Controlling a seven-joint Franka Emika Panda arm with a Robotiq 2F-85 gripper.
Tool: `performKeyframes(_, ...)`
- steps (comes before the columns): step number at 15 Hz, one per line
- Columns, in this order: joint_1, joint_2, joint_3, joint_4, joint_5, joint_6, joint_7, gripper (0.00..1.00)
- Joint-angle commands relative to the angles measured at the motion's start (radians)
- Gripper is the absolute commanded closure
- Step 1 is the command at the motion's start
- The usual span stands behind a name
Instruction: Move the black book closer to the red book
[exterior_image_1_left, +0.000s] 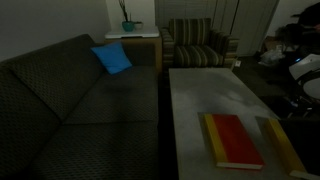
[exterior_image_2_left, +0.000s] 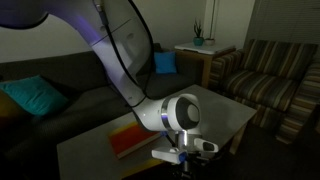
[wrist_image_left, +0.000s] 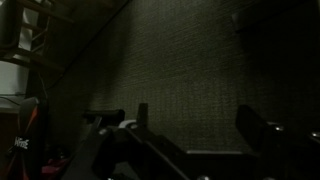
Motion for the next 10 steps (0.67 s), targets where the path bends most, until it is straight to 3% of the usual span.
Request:
performKeyframes(1,-0.092,0.000,0.073,0.032,-0.082,-0.004,-0.006,0.40)
performKeyframes(5,-0.150,0.000,0.135,0.049,-0.114,-0.010,-0.010,0.68)
performKeyframes(8,-0.157,0.000,0.158,0.057,-0.130,-0.015,-0.010,0.90)
performKeyframes(10,-0.155,-0.001,0.171,0.058,-0.137,-0.015,-0.014,1.00)
